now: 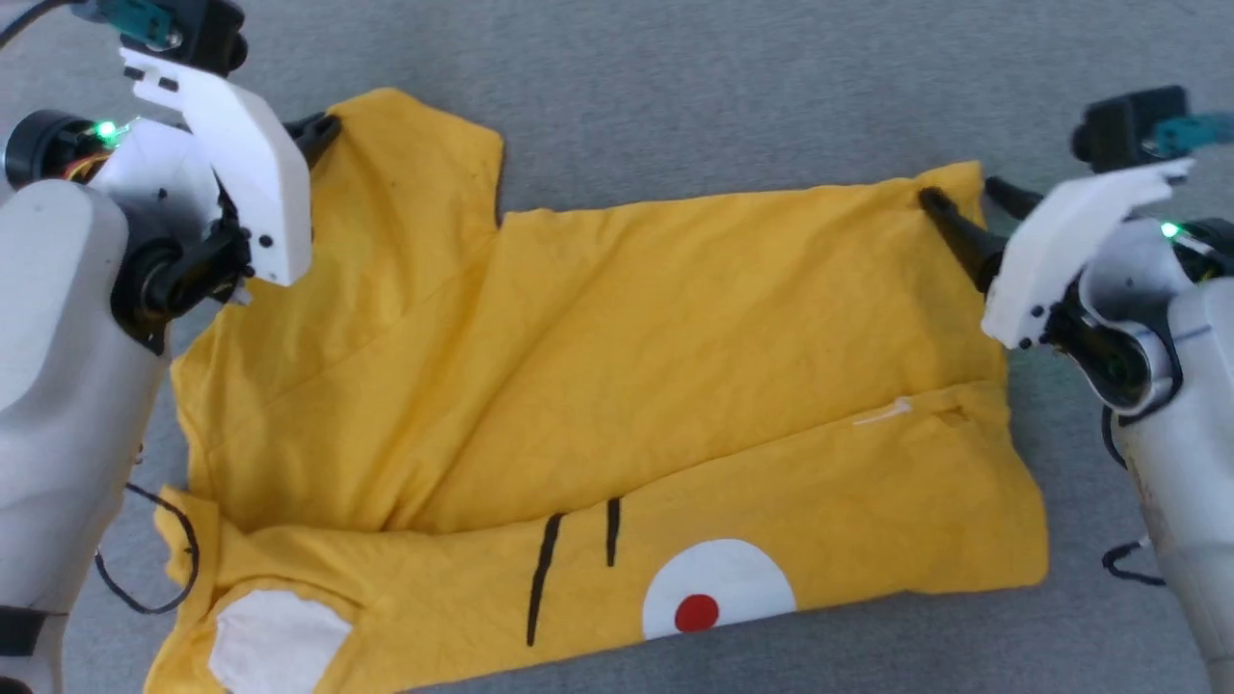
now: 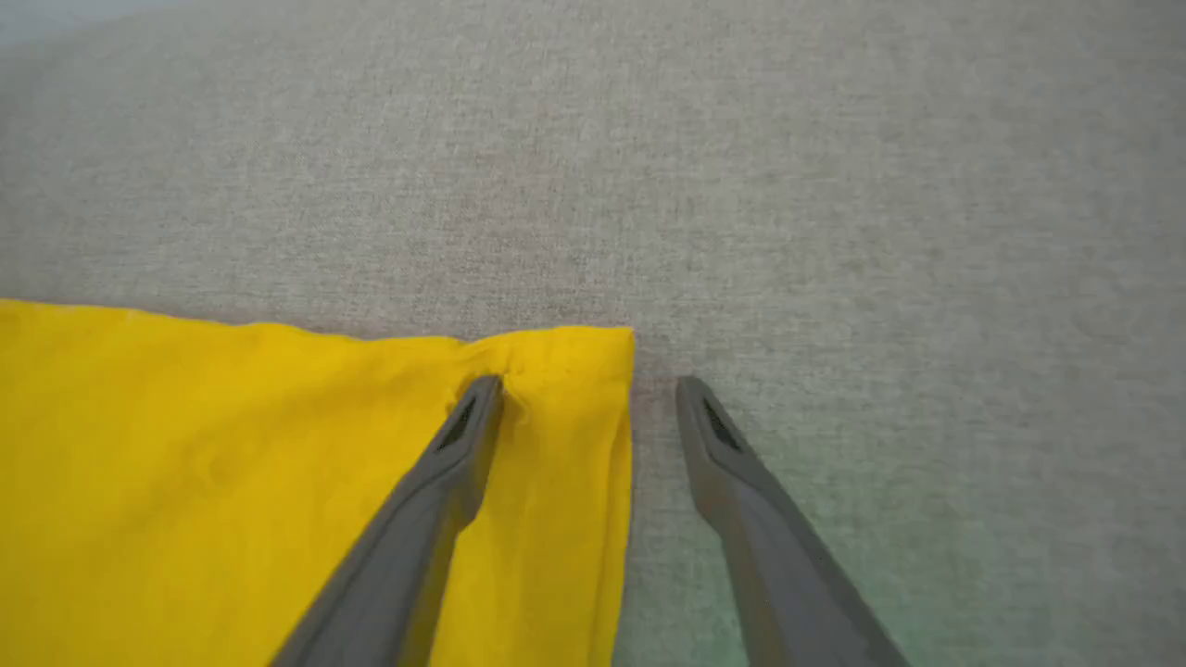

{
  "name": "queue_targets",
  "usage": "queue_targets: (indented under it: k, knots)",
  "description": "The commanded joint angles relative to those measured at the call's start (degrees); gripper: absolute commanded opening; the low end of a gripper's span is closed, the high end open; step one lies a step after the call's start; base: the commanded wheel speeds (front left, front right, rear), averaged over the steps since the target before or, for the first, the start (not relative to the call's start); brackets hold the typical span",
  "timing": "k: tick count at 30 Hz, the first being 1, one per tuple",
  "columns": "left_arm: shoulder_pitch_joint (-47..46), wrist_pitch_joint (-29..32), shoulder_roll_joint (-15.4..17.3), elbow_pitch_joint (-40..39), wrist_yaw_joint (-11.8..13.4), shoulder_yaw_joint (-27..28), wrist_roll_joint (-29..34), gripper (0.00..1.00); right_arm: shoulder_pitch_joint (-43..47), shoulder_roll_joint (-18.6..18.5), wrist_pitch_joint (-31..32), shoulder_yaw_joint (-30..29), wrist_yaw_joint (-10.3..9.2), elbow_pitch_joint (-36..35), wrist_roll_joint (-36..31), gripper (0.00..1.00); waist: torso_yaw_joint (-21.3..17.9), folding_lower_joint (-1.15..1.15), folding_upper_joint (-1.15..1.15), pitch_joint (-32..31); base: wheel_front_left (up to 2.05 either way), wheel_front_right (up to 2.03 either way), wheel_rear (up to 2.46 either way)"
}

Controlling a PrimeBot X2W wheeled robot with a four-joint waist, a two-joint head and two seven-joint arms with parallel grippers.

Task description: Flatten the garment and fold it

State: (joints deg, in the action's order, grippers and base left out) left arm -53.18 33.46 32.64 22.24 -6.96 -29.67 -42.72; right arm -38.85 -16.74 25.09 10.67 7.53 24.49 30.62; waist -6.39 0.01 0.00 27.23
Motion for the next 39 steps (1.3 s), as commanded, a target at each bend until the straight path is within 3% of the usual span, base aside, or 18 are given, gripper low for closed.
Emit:
queue_targets:
  k: [1, 3, 4, 5, 6, 10, 19, 28, 33, 39]
  knots:
    - [-0.26, -0.65, -0.26, -0.43, 0.02, -0.16, 0.48, 0.0, -1.18, -0.31, 1.3, 1.01, -0.04, 1.48, 0.77, 1.0, 1.72, -0.01, 0.0, 1.14, 0.0, 0.0, 0.0]
    - [-0.45, -1.55, -0.6, -0.88, -0.04, -0.41, 0.63, 0.0, -2.67, -0.82, 5.72, 3.64, -0.04, 4.96, 2.35, 1.0, 2.35, -0.01, 0.0, 1.53, 0.0, 0.0, 0.0]
    - [-0.5, -1.95, -0.74, -1.01, -0.06, -0.52, 0.67, 0.0, -3.11, -0.91, 8.46, 4.6, -0.04, 6.71, 3.4, 0.93, 2.58, -0.01, 0.0, 1.65, 0.0, 0.0, 0.0]
    - [-0.54, -2.31, -0.86, -1.09, -0.08, -0.62, 0.72, 0.0, -3.4, -0.81, 11.54, 5.23, -0.04, 8.31, 4.75, 0.25, 2.78, -0.01, 0.0, 1.74, 0.0, 0.0, 0.0]
    - [-0.52, -2.68, -0.98, -1.13, -0.1, -0.66, 0.61, 0.0, -3.71, -0.7, 14.34, 5.56, -0.04, 9.6, 5.93, 0.0, 2.89, -0.01, 0.0, 1.78, 0.0, 0.0, 0.0]
    - [-0.43, -4.5, -1.15, -1.14, -0.16, -0.62, 0.56, 0.0, -5.36, -1.57, 18.42, 6.37, -0.04, 10.08, 7.18, 0.0, 3.14, -0.01, 0.0, 1.63, 0.0, 0.0, 0.0]
    - [2.04, -13.21, -0.99, -2.1, 1.65, 1.93, 1.19, 0.0, -4.39, -5.51, 3.58, 0.65, -0.04, -0.7, 4.69, 0.0, 3.54, -0.01, 0.0, -2.82, 0.0, 0.0, 0.0]
    - [19.9, -22.63, 0.39, -13.24, 8.66, 6.3, -0.98, 0.0, 10.5, -5.25, 0.57, -4.33, -0.04, -7.87, 3.78, 0.0, 5.5, -0.01, 0.0, -10.5, 0.0, 0.0, 0.0]
    - [33.03, -25.39, 0.52, -21.06, 13.63, 7.11, -2.06, 0.0, 17.76, -2.91, -0.78, -6.73, -0.04, -6.91, 4.92, 0.0, 6.72, -0.01, 0.0, -13.13, 0.0, 0.0, 0.0]
    - [46.0, -27.29, -0.37, -27.68, 17.85, 7.01, -3.94, 0.0, 22.1, -1.37, -4.05, -9.62, -0.04, -3.99, 5.81, 0.0, 7.65, -0.01, 0.0, -14.43, 0.0, 0.0, 0.0]
